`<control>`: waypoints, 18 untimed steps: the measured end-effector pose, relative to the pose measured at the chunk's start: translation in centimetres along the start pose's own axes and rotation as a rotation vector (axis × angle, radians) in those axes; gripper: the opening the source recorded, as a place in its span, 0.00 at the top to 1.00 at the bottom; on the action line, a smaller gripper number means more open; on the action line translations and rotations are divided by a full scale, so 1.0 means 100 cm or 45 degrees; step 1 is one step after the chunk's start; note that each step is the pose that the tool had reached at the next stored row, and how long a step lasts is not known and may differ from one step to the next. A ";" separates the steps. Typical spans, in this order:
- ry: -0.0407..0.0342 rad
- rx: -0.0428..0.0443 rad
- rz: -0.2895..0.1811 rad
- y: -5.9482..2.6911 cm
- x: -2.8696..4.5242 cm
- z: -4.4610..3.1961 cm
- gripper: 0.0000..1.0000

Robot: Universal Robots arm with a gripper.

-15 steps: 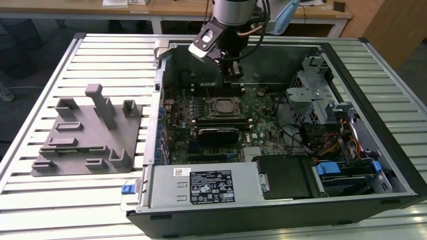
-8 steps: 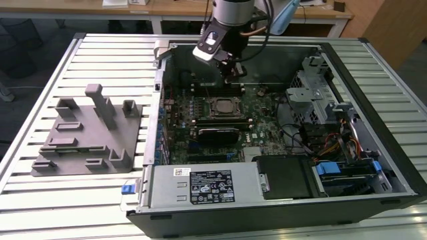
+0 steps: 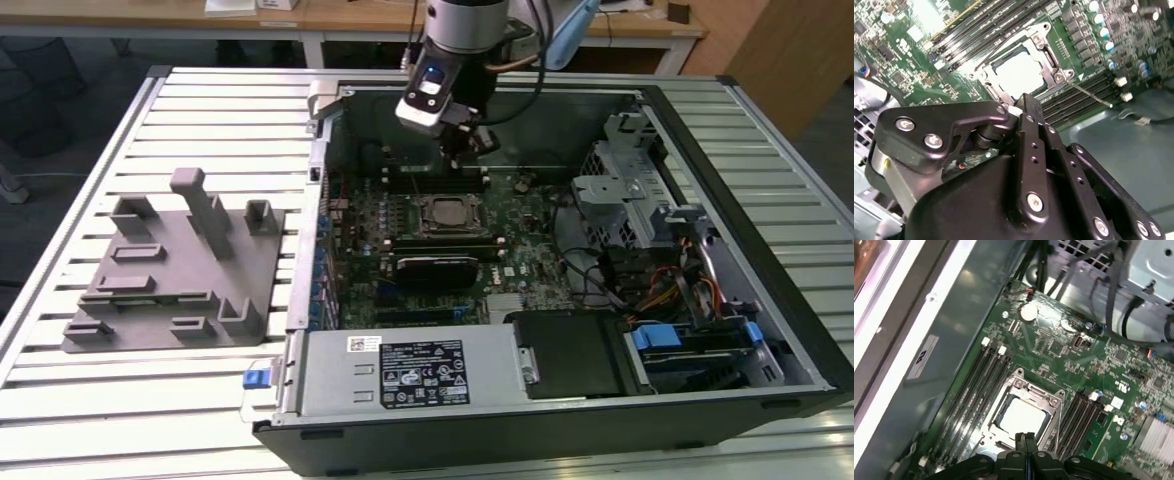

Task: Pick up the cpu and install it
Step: 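Install the first cpu locking lever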

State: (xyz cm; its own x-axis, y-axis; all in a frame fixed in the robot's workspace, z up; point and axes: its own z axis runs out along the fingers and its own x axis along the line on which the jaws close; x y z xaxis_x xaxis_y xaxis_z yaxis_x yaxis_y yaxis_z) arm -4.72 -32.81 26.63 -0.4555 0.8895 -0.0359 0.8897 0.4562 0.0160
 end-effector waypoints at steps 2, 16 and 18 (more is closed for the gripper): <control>-0.0057 0.002 -0.038 0.0000 0.0000 0.0002 0.89; -0.0122 -0.005 -0.359 0.0000 0.0000 0.0014 0.89; -0.0116 -0.007 -0.404 0.0000 0.0000 0.0018 0.89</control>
State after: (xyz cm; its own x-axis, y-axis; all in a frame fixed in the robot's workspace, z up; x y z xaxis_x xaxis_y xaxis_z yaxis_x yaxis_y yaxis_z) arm -4.72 -32.81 26.46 -0.7102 0.7023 -0.0489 0.7028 0.7113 0.0078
